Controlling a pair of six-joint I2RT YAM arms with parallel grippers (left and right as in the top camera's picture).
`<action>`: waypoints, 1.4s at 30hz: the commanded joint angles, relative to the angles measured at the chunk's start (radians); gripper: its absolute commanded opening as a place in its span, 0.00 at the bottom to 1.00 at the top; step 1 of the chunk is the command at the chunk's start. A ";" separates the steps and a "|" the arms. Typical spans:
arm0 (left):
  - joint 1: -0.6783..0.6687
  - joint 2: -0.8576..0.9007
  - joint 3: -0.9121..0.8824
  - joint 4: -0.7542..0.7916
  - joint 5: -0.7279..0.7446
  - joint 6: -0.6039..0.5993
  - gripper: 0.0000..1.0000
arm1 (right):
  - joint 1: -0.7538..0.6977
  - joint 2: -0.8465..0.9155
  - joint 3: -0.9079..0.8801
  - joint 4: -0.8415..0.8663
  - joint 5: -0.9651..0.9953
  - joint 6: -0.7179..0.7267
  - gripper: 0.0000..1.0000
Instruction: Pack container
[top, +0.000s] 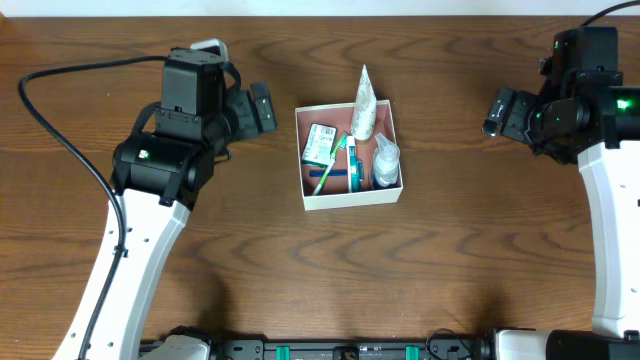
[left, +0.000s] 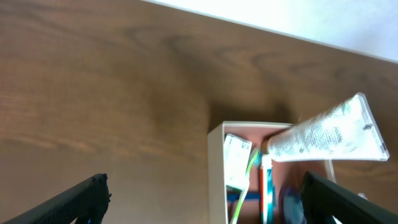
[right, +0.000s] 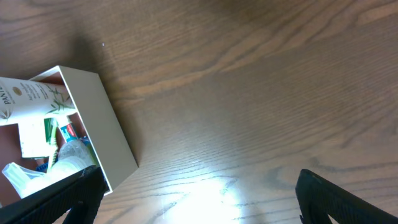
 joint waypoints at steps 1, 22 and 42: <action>0.006 -0.005 0.004 -0.020 -0.014 0.034 0.98 | -0.004 0.002 0.004 0.000 0.000 0.014 0.99; 0.246 -0.318 -0.292 0.161 -0.031 0.051 0.98 | -0.004 0.002 0.004 0.000 0.000 0.014 0.99; 0.336 -1.137 -1.131 0.320 -0.023 -0.014 0.98 | -0.004 0.002 0.004 0.000 0.000 0.014 0.99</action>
